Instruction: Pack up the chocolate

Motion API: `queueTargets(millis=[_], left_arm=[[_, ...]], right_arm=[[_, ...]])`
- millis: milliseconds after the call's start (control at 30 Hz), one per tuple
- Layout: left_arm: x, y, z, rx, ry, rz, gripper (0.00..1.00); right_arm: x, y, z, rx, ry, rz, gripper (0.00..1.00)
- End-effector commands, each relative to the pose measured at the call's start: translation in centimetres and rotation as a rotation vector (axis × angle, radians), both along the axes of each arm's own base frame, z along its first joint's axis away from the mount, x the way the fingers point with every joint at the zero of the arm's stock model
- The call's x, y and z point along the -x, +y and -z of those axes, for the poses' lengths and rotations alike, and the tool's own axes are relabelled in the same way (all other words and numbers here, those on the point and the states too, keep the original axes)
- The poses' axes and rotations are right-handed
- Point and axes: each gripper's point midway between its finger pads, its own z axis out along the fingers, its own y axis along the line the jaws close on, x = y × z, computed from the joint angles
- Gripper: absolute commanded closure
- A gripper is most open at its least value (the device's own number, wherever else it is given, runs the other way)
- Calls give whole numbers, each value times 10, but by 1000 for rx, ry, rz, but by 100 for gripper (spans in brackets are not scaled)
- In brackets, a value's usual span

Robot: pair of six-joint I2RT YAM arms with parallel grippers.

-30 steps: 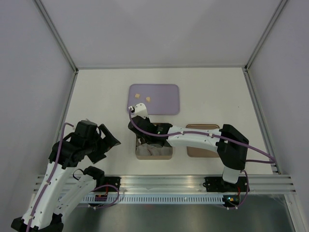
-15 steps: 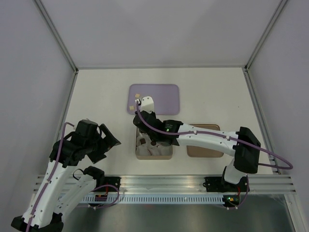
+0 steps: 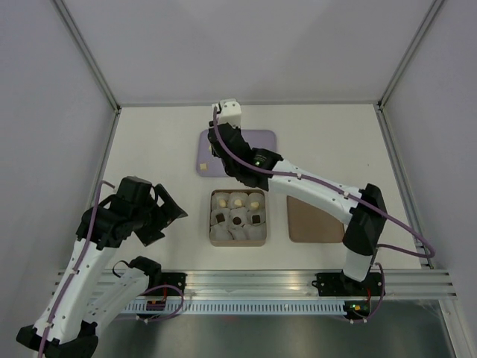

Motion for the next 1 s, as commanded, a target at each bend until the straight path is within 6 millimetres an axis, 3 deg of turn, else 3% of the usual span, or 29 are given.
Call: queueTargets(millis=[0, 167, 200, 267, 300, 433, 967], left_arm=[[-5, -4, -12, 26, -23, -14, 0], [-8, -5, -13, 31, -29, -18, 0], [-8, -5, -12, 30, -30, -18, 0], [-11, -1, -11, 10, -42, -30, 1], [-11, -1, -10, 7, -43, -30, 1], [-13, 0, -9, 7, -53, -34, 0], [-8, 2, -3, 5, -52, -37, 0]], right_arm=[[-42, -1, 1, 4, -48, 88, 60], [-84, -1, 8, 1, -78, 178, 60], [-91, 2, 21, 17, -71, 188, 60], [-105, 0, 19, -11, -86, 215, 60], [-111, 4, 33, 2, -77, 219, 60], [-134, 1, 46, 8, -74, 262, 60], [-145, 2, 110, 30, 22, 253, 59]])
